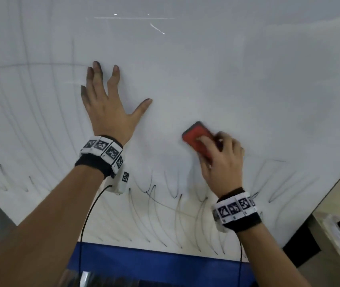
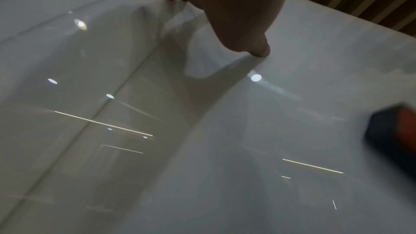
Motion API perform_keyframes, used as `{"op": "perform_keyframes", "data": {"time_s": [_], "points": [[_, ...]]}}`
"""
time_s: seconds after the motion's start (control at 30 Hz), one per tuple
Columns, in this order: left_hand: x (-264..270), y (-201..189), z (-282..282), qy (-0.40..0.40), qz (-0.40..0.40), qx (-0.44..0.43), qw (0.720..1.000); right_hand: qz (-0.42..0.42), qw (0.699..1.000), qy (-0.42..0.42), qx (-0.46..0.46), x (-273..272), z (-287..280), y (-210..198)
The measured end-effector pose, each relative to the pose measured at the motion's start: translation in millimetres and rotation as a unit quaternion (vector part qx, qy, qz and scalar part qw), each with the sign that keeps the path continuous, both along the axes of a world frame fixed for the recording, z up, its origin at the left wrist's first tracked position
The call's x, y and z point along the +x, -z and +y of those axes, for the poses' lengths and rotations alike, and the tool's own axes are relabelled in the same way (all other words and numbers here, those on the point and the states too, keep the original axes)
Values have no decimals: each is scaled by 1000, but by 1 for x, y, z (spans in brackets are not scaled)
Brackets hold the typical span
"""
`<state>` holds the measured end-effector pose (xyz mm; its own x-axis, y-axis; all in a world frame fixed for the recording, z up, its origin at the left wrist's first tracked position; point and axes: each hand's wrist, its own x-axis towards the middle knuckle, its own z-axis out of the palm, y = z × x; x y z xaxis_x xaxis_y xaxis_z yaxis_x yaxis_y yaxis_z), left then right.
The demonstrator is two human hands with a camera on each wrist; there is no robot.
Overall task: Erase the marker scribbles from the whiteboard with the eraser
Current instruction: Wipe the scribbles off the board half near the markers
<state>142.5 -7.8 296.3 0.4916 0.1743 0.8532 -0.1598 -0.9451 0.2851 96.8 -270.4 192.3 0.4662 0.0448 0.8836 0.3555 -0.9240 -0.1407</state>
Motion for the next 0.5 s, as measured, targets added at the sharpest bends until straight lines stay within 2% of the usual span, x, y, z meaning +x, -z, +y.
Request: {"op": "perform_keyframes", "data": {"time_s": [0.1, 0.2, 0.27, 0.33, 0.4, 0.43, 0.5], "points": [[1, 1, -1, -1, -5, 1, 1000, -69, 980, 46, 181, 3, -41, -48], [0, 2, -2, -11, -9, 3, 1000, -89, 962, 67, 250, 11, -31, -49], [-2, 1, -3, -16, -1, 8, 1000, -62, 980, 37, 187, 13, -3, -20], [-3, 0, -3, -29, 7, 16, 999, -7, 999, -20, 36, 10, 24, 25], [-6, -1, -2, -39, 10, 18, 999, 44, 993, -61, -89, 4, 34, 64], [-5, -1, -1, -39, 10, 16, 999, 55, 989, -70, -120, 3, 32, 73], [-6, -3, -2, -36, 5, 12, 999, 44, 990, -69, -118, 3, 15, 63]]}}
